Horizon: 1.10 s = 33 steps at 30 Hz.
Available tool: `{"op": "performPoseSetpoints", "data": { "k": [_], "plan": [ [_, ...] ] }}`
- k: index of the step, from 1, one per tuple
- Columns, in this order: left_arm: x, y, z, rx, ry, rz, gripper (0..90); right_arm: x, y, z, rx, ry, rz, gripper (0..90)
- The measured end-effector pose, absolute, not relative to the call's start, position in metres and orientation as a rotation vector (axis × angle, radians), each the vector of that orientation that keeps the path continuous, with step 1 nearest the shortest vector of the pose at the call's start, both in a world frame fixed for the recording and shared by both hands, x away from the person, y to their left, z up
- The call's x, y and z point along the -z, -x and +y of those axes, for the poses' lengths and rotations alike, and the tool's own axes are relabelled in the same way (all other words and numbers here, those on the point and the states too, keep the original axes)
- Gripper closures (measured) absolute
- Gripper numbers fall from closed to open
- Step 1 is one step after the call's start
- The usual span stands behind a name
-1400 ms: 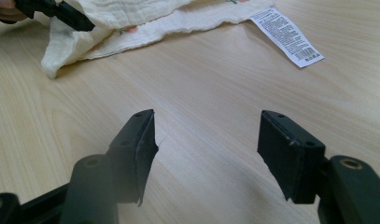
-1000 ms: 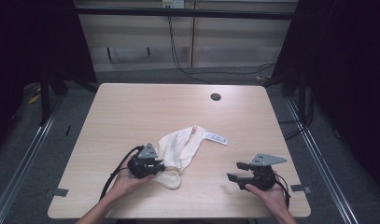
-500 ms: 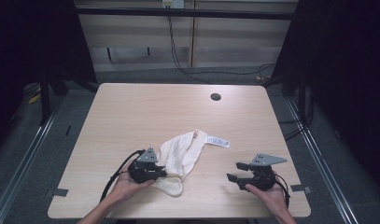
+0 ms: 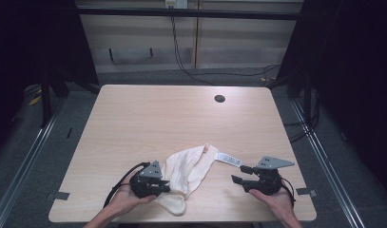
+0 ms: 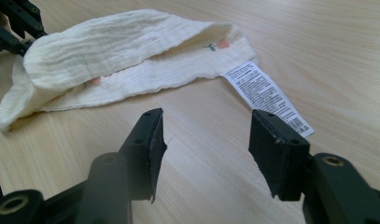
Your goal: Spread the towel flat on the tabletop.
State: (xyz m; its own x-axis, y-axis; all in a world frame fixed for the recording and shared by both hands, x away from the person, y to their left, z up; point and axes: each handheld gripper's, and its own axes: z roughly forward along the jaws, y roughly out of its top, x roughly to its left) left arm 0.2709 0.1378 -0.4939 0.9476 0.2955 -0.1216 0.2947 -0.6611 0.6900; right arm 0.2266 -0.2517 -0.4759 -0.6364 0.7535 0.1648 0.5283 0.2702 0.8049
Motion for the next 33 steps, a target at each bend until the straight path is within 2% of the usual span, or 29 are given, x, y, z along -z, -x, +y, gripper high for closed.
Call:
{"op": "performPoseSetpoints", "data": {
  "k": [5, 10, 11, 14, 17, 20, 26, 33],
  "plan": [
    [0.492, -0.269, 0.143, 0.000, -2.338, 0.414, 75.6, 0.473, -0.230, -0.248, -1.288, -1.187, 2.301, 49.4],
    [0.491, -0.266, 0.149, 0.000, -2.320, 0.456, 57.4, 0.470, -0.241, -0.241, -1.289, -1.144, 2.332, 50.0],
    [0.491, -0.265, 0.150, 0.000, -2.313, 0.458, 57.4, 0.470, -0.241, -0.241, -1.289, -1.144, 2.332, 50.0],
    [0.484, -0.261, 0.149, -0.032, -2.292, 0.449, 46.5, 0.469, -0.258, -0.233, -1.279, -1.124, 2.351, 53.9],
    [0.477, -0.260, 0.150, -0.045, -2.257, 0.454, 41.7, 0.469, -0.269, -0.229, -1.276, -1.108, 2.366, 56.3],
    [0.463, -0.259, 0.154, -0.053, -2.211, 0.458, 38.0, 0.466, -0.293, -0.220, -1.274, -1.083, 2.387, 63.8],
    [0.454, -0.257, 0.158, -0.067, -2.177, 0.464, 37.7, 0.474, -0.321, -0.213, -1.237, -1.105, 2.412, 67.8],
    [0.448, -0.257, 0.145, -0.070, -2.161, 0.437, 40.1, 0.491, -0.336, -0.204, -1.167, -1.098, 2.460, 66.8]
  ]
}}
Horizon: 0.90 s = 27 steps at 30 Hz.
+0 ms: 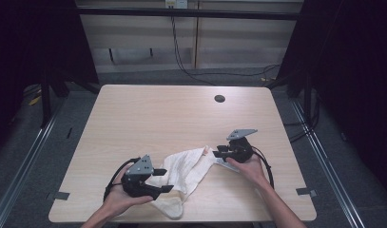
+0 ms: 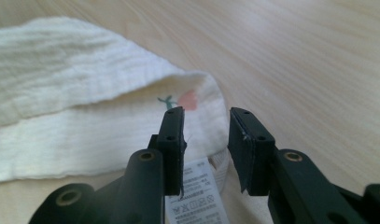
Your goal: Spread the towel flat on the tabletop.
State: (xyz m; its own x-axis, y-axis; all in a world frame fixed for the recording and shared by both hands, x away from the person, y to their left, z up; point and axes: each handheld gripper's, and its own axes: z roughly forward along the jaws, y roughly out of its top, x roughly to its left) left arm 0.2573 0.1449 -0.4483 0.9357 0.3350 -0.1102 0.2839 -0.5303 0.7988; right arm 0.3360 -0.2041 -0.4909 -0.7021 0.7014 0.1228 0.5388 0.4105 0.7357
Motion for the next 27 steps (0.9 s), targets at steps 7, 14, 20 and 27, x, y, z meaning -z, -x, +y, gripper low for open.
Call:
{"op": "performPoseSetpoints", "data": {
  "k": [7, 14, 20, 27],
  "plan": [
    [0.443, -0.258, 0.120, -0.070, -2.173, 0.401, 40.4, 0.505, -0.343, -0.199, -1.144, -1.093, 2.456, 62.5],
    [0.457, -0.260, 0.094, -0.034, -2.255, 0.328, 46.8, 0.507, -0.344, -0.196, -1.153, -1.093, 2.463, 79.6],
    [0.465, -0.259, 0.093, -0.007, -2.285, 0.288, 61.3, 0.509, -0.343, -0.197, -1.176, -1.098, 2.466, 86.1],
    [0.482, -0.254, 0.087, -0.027, -2.383, 0.223, 63.3, 0.508, -0.343, -0.196, -1.165, -1.100, 2.465, 86.1]
  ]
}}
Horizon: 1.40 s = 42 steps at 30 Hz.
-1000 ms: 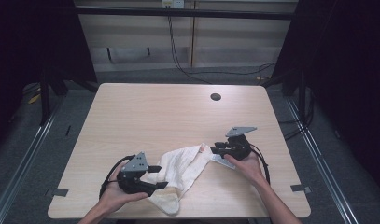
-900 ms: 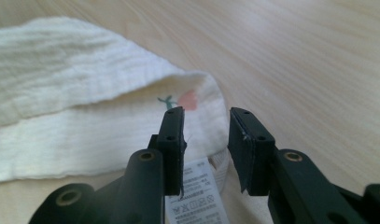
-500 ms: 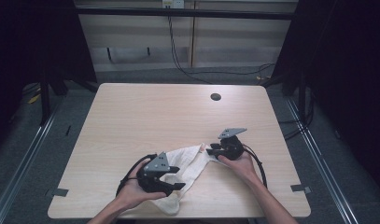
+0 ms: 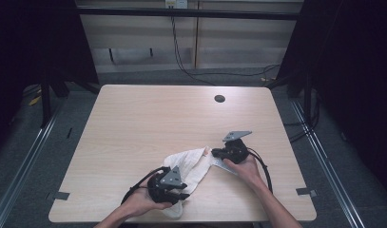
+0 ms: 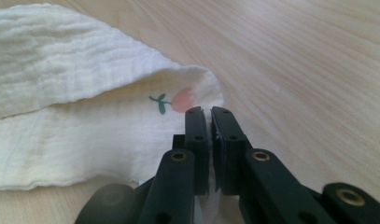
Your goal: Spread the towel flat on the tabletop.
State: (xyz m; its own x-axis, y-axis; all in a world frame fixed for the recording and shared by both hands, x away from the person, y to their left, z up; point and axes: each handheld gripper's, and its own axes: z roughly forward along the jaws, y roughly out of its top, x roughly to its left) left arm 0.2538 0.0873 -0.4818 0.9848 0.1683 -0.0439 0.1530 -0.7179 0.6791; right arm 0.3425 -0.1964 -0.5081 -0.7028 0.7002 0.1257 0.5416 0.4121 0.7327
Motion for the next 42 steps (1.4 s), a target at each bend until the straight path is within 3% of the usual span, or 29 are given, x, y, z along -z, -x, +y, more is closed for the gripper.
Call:
{"op": "performPoseSetpoints", "data": {
  "k": [6, 11, 20, 25, 42],
  "plan": [
    [0.484, -0.246, 0.096, -0.058, -2.406, 0.219, 54.1, 0.508, -0.342, -0.197, -1.165, -1.091, 2.468, 85.8],
    [0.490, -0.247, 0.102, -0.060, -2.419, 0.220, 54.6, 0.508, -0.342, -0.197, -1.163, -1.092, 2.468, 85.9],
    [0.487, -0.257, 0.108, 0.024, -2.364, 0.279, 80.4, 0.508, -0.342, -0.197, -1.167, -1.095, 2.465, 85.9],
    [0.476, -0.260, 0.112, 0.115, -2.265, 0.310, 83.5, 0.508, -0.342, -0.198, -1.166, -1.101, 2.467, 86.0],
    [0.450, -0.276, 0.148, 0.020, -2.079, 0.420, 85.5, 0.497, -0.341, -0.209, -1.296, -1.164, 2.433, 88.2]
  ]
}}
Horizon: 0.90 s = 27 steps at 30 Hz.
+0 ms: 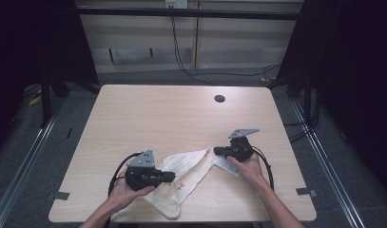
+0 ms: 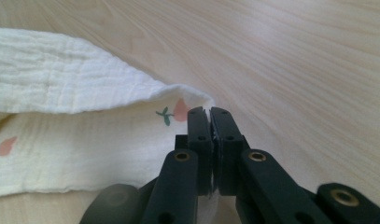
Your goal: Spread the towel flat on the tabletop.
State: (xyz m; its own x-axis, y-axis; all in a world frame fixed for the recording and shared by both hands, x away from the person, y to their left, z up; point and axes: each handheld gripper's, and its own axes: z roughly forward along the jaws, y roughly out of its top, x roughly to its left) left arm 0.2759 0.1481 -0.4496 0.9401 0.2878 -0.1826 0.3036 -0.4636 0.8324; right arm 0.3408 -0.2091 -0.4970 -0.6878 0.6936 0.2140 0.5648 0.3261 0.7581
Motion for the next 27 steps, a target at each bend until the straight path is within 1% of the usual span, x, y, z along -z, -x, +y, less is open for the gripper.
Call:
{"op": "performPoseSetpoints", "data": {
  "k": [2, 6, 22, 24, 27],
  "plan": [
    [0.447, -0.278, 0.155, -0.013, -2.041, 0.451, 85.5, 0.492, -0.339, -0.211, -1.343, -1.159, 2.420, 88.4],
    [0.442, -0.281, 0.162, -0.025, -2.001, 0.468, 85.5, 0.487, -0.336, -0.212, -1.383, -1.131, 2.425, 88.7],
    [0.424, -0.292, 0.194, -0.084, -1.893, 0.547, 85.5, 0.465, -0.331, -0.219, -1.465, -1.100, 2.384, 88.9],
    [0.422, -0.292, 0.198, -0.115, -1.867, 0.568, 85.7, 0.460, -0.332, -0.220, -1.481, -1.091, 2.389, 88.9],
    [0.418, -0.293, 0.201, -0.126, -1.865, 0.579, 85.6, 0.456, -0.332, -0.221, -1.483, -1.089, 2.383, 88.9]
  ]
}}
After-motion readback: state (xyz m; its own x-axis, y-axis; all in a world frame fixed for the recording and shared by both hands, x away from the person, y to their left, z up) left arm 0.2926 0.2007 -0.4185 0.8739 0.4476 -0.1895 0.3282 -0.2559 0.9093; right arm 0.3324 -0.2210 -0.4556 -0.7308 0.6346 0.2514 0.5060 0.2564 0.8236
